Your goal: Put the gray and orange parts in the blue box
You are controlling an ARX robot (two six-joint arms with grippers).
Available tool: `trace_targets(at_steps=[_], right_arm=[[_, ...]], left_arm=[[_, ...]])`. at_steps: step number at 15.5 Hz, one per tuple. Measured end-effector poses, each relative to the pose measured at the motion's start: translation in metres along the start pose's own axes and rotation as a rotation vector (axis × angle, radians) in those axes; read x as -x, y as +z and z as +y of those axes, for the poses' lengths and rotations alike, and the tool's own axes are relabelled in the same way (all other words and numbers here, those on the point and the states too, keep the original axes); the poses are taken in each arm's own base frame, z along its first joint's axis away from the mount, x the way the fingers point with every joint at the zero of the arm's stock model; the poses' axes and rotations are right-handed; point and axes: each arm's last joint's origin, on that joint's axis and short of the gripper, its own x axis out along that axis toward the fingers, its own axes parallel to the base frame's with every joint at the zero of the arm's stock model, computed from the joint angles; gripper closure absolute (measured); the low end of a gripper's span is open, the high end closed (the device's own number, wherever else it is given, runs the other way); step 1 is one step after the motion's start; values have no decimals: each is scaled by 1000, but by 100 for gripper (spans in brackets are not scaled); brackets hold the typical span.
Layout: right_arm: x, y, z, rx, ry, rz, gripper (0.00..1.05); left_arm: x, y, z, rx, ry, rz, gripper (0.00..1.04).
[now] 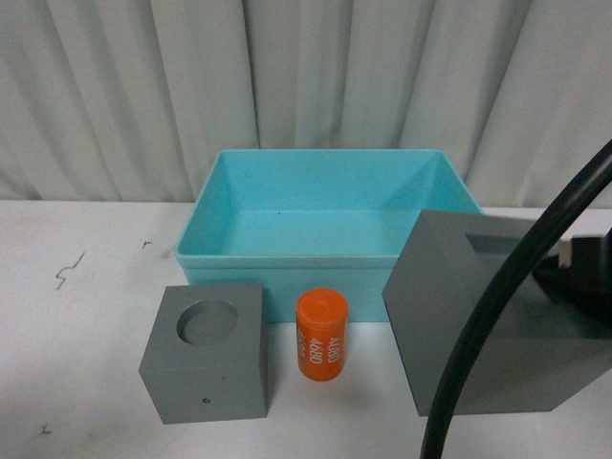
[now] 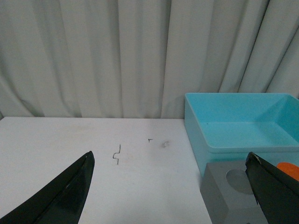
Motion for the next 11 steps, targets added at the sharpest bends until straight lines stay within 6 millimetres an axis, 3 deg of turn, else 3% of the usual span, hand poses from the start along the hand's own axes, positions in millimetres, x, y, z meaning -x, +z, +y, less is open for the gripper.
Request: trace_targets(at_steps=[2,4,11], right_arm=[[16,22,12,22,37,-77,86],[16,51,19,29,43,-147,86],[-49,118,11,-23,11,-165,86]], left_arm=[[0,0,0,0,0,0,7],[0,0,0,0,0,0,7],[0,0,0,0,0,0,7]])
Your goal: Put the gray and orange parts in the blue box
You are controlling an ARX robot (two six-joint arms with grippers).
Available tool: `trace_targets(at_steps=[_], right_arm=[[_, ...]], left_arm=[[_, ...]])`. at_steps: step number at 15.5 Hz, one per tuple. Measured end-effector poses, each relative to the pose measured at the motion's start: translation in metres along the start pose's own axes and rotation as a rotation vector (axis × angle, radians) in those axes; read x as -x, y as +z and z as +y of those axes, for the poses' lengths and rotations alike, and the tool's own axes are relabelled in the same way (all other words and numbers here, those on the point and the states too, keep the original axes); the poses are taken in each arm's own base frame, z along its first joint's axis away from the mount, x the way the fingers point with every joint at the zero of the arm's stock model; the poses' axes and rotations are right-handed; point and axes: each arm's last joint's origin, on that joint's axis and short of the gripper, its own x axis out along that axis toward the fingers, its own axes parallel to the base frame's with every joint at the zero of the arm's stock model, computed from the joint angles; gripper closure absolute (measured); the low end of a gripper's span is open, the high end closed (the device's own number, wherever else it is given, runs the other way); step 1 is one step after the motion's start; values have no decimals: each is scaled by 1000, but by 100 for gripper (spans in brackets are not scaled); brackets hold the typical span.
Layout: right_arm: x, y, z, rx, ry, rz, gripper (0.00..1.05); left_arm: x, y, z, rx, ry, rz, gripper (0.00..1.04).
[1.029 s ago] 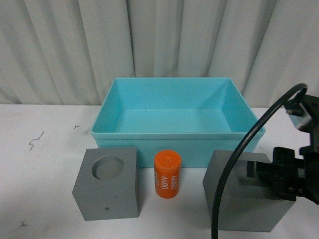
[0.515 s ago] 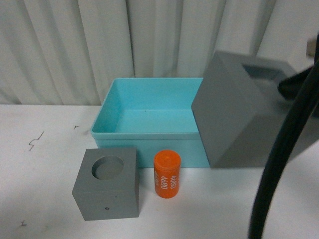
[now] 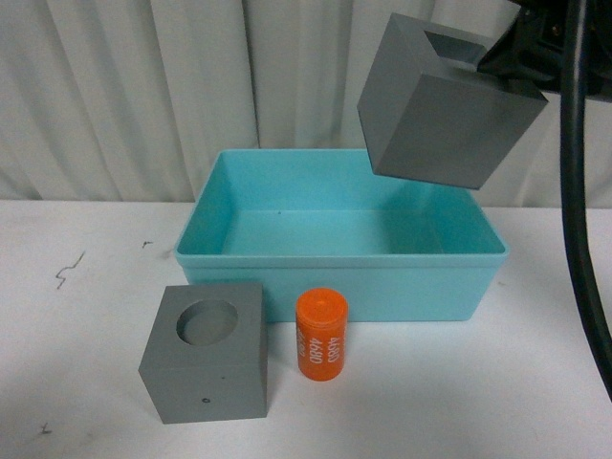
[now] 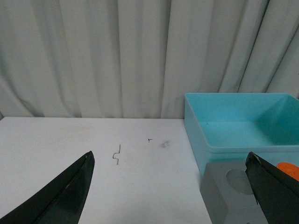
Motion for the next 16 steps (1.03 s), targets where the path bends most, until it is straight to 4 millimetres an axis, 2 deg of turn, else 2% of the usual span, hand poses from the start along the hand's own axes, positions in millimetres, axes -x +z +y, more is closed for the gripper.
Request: trace_targets(at_steps=[2,5,9,10,11,13,14,16], right_arm=[[-18,5,-4,-17,-13,4,86],[-47,-6,-13,-44,-52,59,86],[-66,-13,-26,-71,-85,94,86],[-83,-10,-36,-88,-102,90,86],[-104,-23,-46,-120,-148,147,86],[-113,-25,-48,-118,-176,158,86],[-114,-27,-49,-117,-180,166,80],[-111,-21,-47,-117,-173,143,54]], left_arm=[[0,0,0,0,0,0,7],[0,0,0,0,0,0,7],[0,0,0,0,0,0,7],[0,0,0,0,0,0,7],[0,0,0,0,0,0,7],[0,0,0,0,0,0,7],[0,0,0,0,0,0,7],[0,0,0,0,0,0,7]])
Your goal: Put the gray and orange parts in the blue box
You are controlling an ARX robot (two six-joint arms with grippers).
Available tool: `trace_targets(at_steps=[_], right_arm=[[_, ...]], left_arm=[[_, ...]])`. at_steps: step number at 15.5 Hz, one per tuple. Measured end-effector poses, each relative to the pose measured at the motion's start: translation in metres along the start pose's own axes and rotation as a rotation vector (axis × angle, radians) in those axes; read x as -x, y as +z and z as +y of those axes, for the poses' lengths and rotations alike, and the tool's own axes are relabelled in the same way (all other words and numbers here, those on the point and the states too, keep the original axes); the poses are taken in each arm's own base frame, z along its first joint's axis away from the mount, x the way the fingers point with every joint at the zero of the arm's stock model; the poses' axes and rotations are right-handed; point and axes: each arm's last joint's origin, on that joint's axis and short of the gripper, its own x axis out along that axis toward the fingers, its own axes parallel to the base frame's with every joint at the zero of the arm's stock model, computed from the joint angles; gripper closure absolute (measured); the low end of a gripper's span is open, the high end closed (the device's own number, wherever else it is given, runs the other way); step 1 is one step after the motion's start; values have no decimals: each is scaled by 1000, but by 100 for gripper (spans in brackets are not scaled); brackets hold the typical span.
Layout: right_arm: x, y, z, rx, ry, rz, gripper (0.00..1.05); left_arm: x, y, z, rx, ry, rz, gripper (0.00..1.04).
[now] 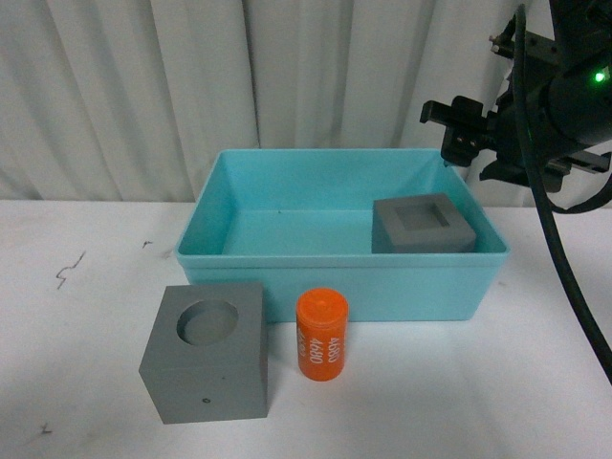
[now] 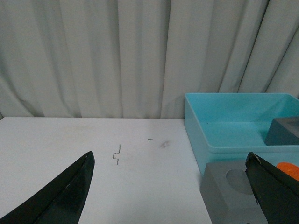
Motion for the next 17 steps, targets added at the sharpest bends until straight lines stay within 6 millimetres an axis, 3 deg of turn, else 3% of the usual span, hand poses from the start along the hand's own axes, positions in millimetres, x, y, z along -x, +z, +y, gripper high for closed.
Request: trace_targets(at_steps=[2,4,6,8,9,11,12,14,15,17], right_arm=[[8,7,3,-7,11,-27,39],[35,25,6,-47,52,-109,17],[56,35,8,-72,84,-168,7],[68,40,8,-84,105,-205,4],[72,41,10,-87,115,-216,5],[138,45,20,-66,228,-398,6],[176,31,33,5,264,-539,11],[196,17,34,64,181,-636,20],[209,5,32,106,133,-664,25],[247,-51,1,226,-26,-687,48]], left_arm=[[0,0,0,0,0,0,7],[0,0,0,0,0,0,7],[0,0,0,0,0,0,7],[0,0,0,0,0,0,7],[0,0,0,0,0,0,7],[0,0,0,0,0,0,7],[0,0,0,0,0,0,7],[0,0,0,0,0,0,7],[0,0,0,0,0,0,7],[0,0,0,0,1,0,7]])
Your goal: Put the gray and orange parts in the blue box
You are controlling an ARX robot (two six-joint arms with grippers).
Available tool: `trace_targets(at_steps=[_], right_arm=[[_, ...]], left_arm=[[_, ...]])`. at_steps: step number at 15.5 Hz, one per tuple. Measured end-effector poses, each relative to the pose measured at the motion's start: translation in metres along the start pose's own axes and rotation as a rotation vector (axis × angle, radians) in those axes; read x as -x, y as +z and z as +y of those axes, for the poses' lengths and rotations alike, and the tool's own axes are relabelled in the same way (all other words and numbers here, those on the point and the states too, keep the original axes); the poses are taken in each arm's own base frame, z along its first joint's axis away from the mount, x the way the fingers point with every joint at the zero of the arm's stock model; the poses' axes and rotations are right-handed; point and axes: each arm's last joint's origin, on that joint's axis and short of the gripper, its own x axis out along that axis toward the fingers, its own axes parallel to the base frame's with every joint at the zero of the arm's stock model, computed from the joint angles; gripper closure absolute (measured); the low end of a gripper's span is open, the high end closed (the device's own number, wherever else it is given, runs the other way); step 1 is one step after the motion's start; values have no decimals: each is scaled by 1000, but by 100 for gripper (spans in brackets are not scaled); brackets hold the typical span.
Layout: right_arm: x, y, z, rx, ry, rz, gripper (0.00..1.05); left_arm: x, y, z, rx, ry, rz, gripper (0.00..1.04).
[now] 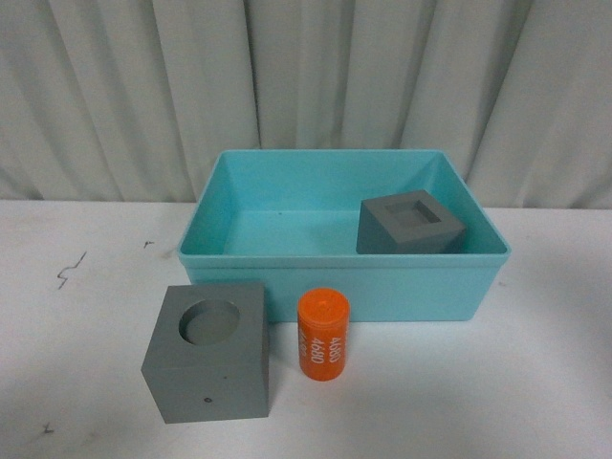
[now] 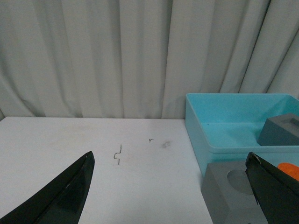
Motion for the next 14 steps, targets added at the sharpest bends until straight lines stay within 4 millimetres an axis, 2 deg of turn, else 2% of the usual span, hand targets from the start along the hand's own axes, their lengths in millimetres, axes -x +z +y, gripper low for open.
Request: trace_targets(at_steps=[1,2,4,5,10,12,14], right_arm=[[25,-17,-15,32,-19,-17,60],[37,-30,-25,49,-31,-26,73],[49,-54,-35,70,-15,9,97],[54,-62,-40,78,-17,12,103],[76,-86,-54,79,-9,5,103],[83,-91,-66,78,-42,-2,103],[89,-96,-65,78,-17,0,103]], left_arm=[[0,0,0,0,-1,0,7],[0,0,0,0,-1,0,7],[0,0,0,0,-1,0,7],[0,0,0,0,-1,0,7],[0,0,0,0,0,0,7],[0,0,0,0,-1,0,7],[0,0,0,0,-1,0,7]])
